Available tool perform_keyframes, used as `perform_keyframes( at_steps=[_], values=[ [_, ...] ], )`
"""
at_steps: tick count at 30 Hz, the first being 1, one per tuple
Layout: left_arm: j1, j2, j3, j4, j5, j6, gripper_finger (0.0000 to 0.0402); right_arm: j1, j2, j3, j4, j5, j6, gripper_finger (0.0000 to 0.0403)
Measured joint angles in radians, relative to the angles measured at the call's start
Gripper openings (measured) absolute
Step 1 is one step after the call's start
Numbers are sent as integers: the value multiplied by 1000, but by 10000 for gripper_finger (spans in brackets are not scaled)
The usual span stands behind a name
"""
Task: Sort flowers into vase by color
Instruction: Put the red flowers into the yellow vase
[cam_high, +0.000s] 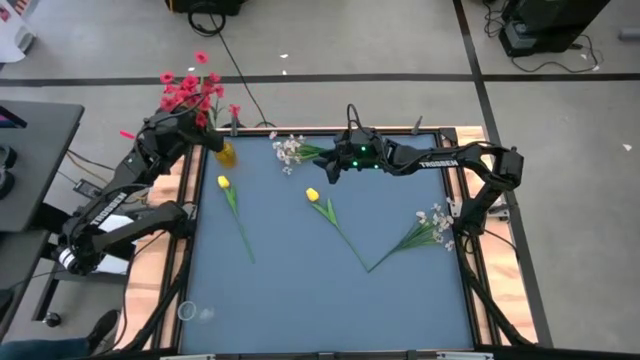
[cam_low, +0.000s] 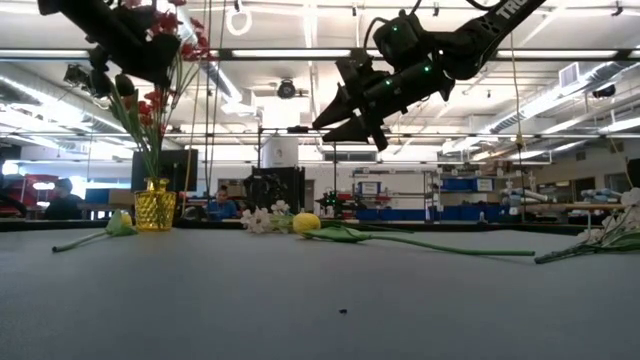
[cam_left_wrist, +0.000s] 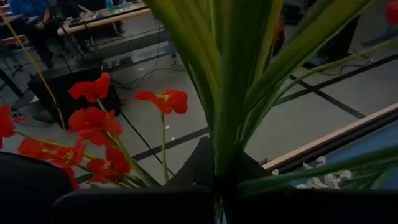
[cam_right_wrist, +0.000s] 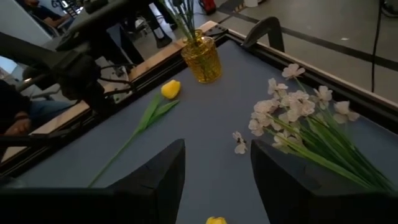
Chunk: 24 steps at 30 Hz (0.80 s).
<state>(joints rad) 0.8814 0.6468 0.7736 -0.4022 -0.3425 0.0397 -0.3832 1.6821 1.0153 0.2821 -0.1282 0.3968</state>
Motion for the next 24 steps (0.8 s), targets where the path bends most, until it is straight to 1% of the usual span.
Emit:
perform_keyframes(
  at_steps=[7,14,19,24],
  values=[
    [14,0,-59,11,-4,-61,13,-1,0,0,0,-1,2,191],
    [32,1,-123,10,-4,-146,21,-1,0,0,-14,27,65,191],
    [32,1,-127,3,-12,-167,52,-2,0,0,-54,29,72,207],
    [32,1,-127,3,-20,-177,105,-2,0,0,-60,32,70,240]
  ],
)
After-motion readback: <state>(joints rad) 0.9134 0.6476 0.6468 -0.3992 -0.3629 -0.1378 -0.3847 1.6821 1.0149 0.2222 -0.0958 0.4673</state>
